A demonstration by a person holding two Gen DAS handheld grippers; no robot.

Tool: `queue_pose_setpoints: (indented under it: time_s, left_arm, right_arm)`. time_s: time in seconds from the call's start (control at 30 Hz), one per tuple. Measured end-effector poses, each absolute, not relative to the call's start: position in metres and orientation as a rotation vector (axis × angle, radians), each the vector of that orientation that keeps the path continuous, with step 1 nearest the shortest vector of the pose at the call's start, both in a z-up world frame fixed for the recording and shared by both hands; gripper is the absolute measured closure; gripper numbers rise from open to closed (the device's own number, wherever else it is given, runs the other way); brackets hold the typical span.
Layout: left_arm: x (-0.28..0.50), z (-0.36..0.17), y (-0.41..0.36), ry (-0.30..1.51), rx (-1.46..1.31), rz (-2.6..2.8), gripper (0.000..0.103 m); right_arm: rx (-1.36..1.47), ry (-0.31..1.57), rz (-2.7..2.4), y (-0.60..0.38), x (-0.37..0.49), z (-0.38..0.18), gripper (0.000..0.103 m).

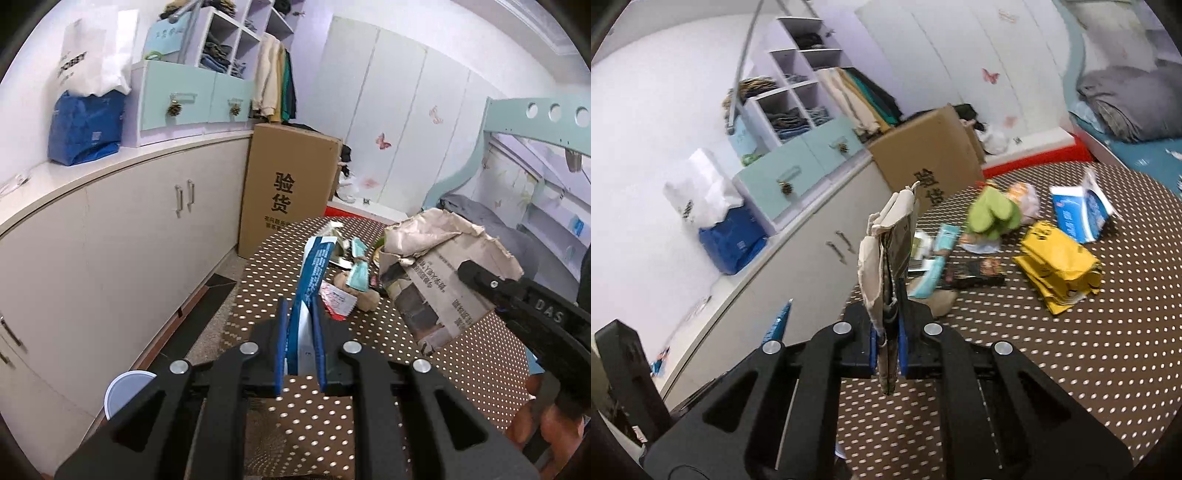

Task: Collect trash
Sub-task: 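Grasp the crumpled paper wrapper with the right tool while the left tool holds the blue tube, then drop the blue tube and paper wrapper into the wastebasket by opening both tools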

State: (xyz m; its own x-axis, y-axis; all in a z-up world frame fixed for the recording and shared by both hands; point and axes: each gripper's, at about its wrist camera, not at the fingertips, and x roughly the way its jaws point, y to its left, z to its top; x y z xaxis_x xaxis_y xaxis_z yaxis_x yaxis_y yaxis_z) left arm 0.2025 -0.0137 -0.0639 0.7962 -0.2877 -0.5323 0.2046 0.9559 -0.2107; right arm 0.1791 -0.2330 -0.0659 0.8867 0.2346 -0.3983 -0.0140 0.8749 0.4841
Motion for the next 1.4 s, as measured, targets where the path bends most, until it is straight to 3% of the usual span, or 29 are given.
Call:
queue_pose_setpoints:
  time_s: [0.37,0.7,1.03,1.13,1.17,1.2,1.4]
  left_arm:
    - [0.188,-0.087,0.078,0.610,-0.219,-0.100,0.090]
    - [0.216,-0.161,0.169,0.782,-0.251,0.095,0.090]
    - [0.265,-0.210,0.223,0.899,-0.273,0.187,0.089]
    - [0.276,-0.221,0.231,0.923,-0.285,0.206,0.075]
    - [0.277,-0.222,0.232,0.923,-0.286,0.217,0.061]
    - [0.276,-0.223,0.233,0.918,-0.286,0.226,0.052]
    - [0.269,-0.227,0.232,0.918,-0.294,0.219,0.050]
  right_arm:
    - [0.334,0.550,0.377,-0.112,0.196,-0.079,0.095]
    - [0.217,0.727,0.503,-0.011,0.235,-0.141,0.095]
    - [0.179,0.811,0.513,0.026,0.275,-0.192,0.095]
    - [0.177,0.830,0.512,0.032,0.283,-0.203,0.095]
    - [0.174,0.836,0.512,0.034,0.286,-0.206,0.095]
    - [0.172,0.843,0.513,0.036,0.288,-0.208,0.095]
    - [0.166,0.867,0.513,0.040,0.289,-0.218,0.095]
